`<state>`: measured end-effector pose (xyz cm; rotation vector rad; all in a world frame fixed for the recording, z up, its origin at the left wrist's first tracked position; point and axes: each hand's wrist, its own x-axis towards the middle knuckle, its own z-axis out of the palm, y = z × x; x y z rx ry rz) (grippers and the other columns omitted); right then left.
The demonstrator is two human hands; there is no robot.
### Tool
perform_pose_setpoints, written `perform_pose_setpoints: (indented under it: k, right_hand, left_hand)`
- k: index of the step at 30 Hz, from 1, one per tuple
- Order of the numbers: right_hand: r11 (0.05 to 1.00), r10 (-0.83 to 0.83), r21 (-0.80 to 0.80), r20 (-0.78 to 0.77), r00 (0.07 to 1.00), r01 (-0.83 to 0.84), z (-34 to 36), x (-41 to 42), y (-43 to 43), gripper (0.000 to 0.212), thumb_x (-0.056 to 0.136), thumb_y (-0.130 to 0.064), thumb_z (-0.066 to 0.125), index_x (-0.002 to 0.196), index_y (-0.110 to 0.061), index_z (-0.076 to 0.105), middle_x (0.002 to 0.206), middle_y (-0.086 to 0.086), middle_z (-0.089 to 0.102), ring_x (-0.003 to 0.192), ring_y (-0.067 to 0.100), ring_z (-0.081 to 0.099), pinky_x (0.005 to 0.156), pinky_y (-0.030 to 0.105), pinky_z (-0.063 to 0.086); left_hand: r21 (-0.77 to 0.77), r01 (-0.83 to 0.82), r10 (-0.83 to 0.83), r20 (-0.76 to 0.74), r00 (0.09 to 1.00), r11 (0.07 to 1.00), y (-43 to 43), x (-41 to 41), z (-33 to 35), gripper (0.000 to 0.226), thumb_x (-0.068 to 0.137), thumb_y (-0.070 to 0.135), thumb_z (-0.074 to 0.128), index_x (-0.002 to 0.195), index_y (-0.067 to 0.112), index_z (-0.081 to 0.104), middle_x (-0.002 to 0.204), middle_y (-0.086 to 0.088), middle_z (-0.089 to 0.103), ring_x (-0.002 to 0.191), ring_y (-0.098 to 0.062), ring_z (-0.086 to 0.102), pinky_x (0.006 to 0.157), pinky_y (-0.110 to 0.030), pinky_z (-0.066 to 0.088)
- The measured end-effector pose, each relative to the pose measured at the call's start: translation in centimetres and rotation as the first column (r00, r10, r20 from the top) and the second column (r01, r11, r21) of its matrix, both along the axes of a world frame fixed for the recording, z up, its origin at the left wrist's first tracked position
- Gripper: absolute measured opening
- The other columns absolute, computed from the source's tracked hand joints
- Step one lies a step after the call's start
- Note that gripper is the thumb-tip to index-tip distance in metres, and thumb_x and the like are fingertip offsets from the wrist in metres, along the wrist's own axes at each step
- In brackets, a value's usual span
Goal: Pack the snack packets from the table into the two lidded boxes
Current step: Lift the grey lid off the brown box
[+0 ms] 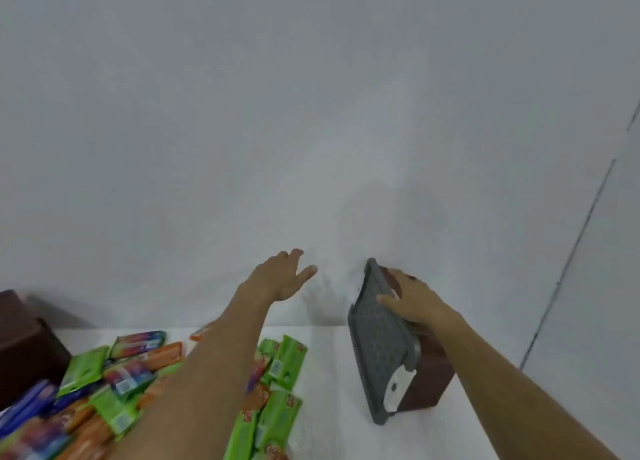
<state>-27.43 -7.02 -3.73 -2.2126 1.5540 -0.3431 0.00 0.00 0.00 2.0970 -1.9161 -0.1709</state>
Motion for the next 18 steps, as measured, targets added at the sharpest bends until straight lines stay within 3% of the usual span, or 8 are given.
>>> perform_pose_setpoints:
  k: [5, 8, 11, 15, 18]
  right_hand:
    - [0.999, 0.042, 0.027, -0.068, 0.997, -0.040, -2.6, -1.3, -0.2, 0.081, 0.091, -0.037, 0.056, 0.156, -0.031, 0.007, 0.129, 0.013, 0.059, 0.105, 0.030, 0.061, 0.088, 0.035, 0.052]
    - [0.996, 0.084, -0.001, -0.072, 0.994, -0.084, -2.2, -2.0, -0.6, 0.076, 0.094, -0.026, 0.052, 0.156, -0.032, 0.008, 0.130, 0.014, 0.058, 0.107, 0.032, 0.060, 0.089, 0.034, 0.050]
    - [0.998, 0.017, -0.062, 0.033, 0.999, -0.015, -2.6, -3.9, -0.8, 0.067, 0.096, -0.017, 0.048, 0.153, -0.035, 0.019, 0.134, 0.016, 0.055, 0.108, 0.036, 0.058, 0.092, 0.035, 0.046]
    - [0.996, -0.078, -0.028, 0.192, 0.978, 0.085, -3.1, -6.4, -1.0, 0.058, 0.099, -0.015, 0.047, 0.152, -0.030, 0.029, 0.144, 0.011, 0.050, 0.118, 0.030, 0.055, 0.101, 0.035, 0.043]
    - [0.988, -0.128, -0.032, 0.363, 0.923, 0.150, -3.8, -7.1, -0.1, 0.055, 0.099, -0.014, 0.050, 0.150, -0.028, 0.035, 0.144, 0.004, 0.050, 0.116, 0.023, 0.055, 0.102, 0.037, 0.044]
  left_hand:
    - [0.127, 0.028, -0.021, -0.054, 0.998, 0.991, -0.8, -2.8, -5.4, 0.067, 0.098, 0.061, 0.029, 0.151, 0.021, 0.024, 0.148, -0.011, 0.040, 0.132, -0.028, 0.044, 0.104, -0.043, 0.036]
    - [0.167, 0.055, -0.037, -0.112, 0.993, 0.984, -1.3, -4.1, -8.4, 0.069, 0.097, 0.062, 0.028, 0.152, 0.021, 0.022, 0.149, -0.012, 0.038, 0.134, -0.029, 0.042, 0.106, -0.043, 0.035]
    - [0.216, 0.105, -0.050, -0.246, 0.968, 0.971, -1.8, -5.6, -11.3, 0.072, 0.097, 0.062, 0.029, 0.154, 0.021, 0.015, 0.153, -0.015, 0.033, 0.138, -0.029, 0.038, 0.109, -0.039, 0.030]
    - [0.224, 0.118, -0.019, -0.403, 0.915, 0.967, -2.4, -7.4, -13.8, 0.075, 0.097, 0.061, 0.032, 0.155, 0.022, 0.006, 0.155, -0.015, 0.032, 0.139, -0.030, 0.037, 0.111, -0.038, 0.030]
    - [0.156, 0.097, 0.019, -0.611, 0.792, 0.983, -2.6, -8.1, -13.9, 0.074, 0.097, 0.058, 0.036, 0.154, 0.033, -0.005, 0.156, -0.008, 0.033, 0.134, -0.034, 0.044, 0.111, -0.039, 0.035]
